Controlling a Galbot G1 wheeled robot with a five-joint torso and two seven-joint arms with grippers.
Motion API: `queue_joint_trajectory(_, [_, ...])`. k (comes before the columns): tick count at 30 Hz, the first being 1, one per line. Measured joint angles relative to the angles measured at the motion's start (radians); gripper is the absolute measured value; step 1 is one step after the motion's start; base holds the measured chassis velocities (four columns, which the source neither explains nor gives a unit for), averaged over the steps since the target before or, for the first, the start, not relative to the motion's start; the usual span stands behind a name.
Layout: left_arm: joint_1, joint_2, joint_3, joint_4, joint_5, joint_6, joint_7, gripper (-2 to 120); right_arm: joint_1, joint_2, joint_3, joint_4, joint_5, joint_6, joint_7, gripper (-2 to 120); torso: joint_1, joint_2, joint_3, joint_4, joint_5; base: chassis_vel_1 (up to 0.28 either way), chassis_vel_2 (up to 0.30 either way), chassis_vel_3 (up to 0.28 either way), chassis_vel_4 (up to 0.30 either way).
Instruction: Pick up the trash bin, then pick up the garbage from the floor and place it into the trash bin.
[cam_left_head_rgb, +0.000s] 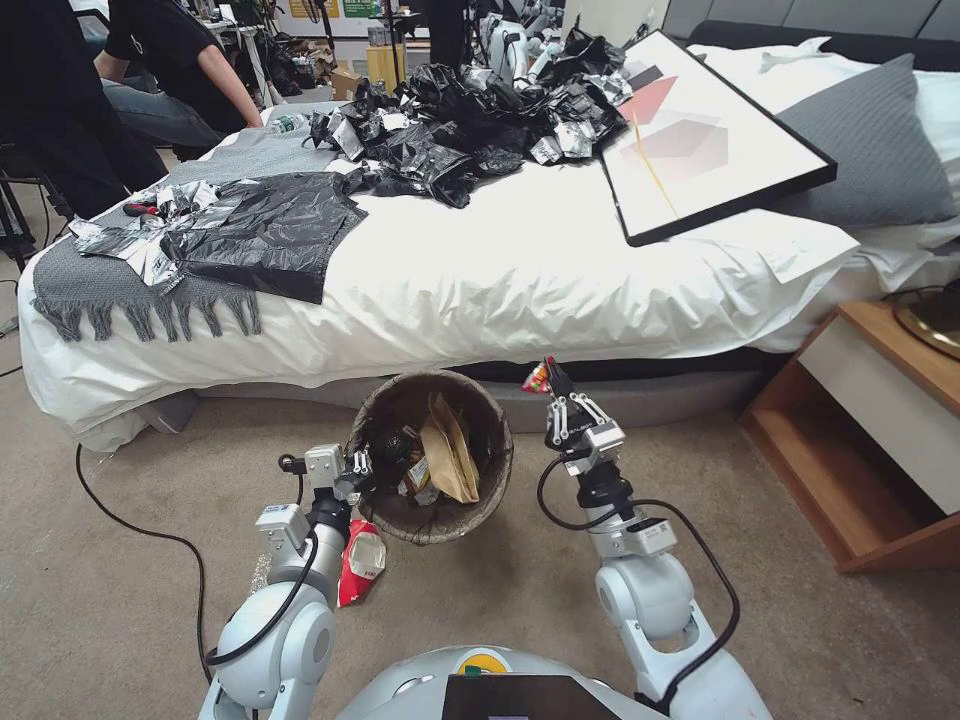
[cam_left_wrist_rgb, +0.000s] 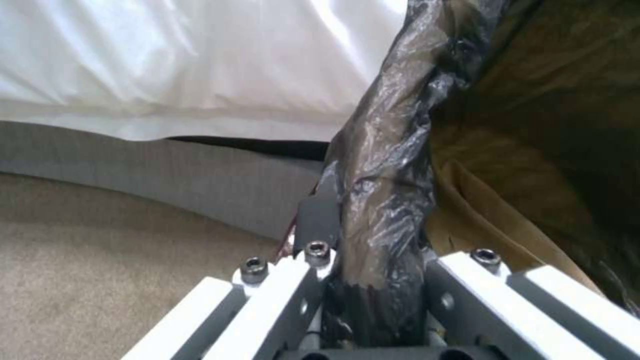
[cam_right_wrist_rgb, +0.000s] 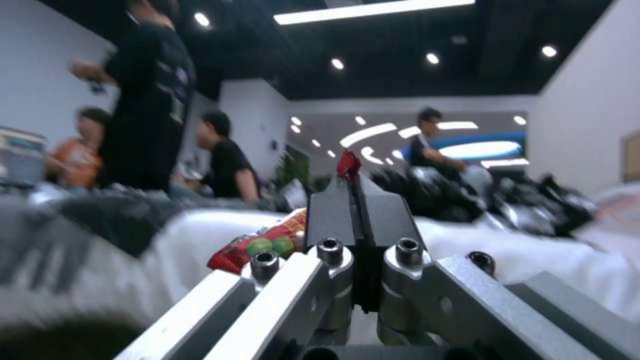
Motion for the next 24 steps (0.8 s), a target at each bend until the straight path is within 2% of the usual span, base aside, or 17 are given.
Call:
queue_joint_trajectory(2, [0.0,0.0,0.007,0.003,0.002,0.004,-0.001,2,-0.008,-0.011,-0.02,0.057,0.024,0.002,-0.061,0,0.0,0.0,0.0,0.0,0.0,0.0,0.0,0.0,0.0])
queue_joint_trajectory(6, [0.0,0.0,0.014,0.005,0.004,0.012,-0.002,2,-0.015,-0.023,-0.033,0.078,0.043,0.002,-0.119,0,0.0,0.0,0.0,-0.0001,-0.0001,0.0,0.0,0.0,0.0])
queue_joint_trajectory(9, [0.0,0.001,0.02,0.005,0.004,0.021,-0.003,2,-0.019,-0.045,-0.054,0.072,0.058,0.001,-0.203,0,0.0,0.0,0.0,-0.0001,0.0,0.0,0.0,0.0,0.0])
queue_joint_trajectory(22, [0.002,0.003,0.023,-0.002,0.005,0.028,-0.001,2,-0.006,-0.059,-0.154,-0.036,0.06,-0.035,-0.228,0,0.0,0.0,0.0,0.0,0.0,0.0,0.0,0.0,0.0])
queue_joint_trajectory(24, [0.002,0.003,0.024,-0.003,0.005,0.028,-0.001,2,-0.007,-0.059,-0.173,-0.082,0.056,-0.033,-0.224,0,0.0,0.0,0.0,0.0,0.0,0.0,0.0,0.0,0.0])
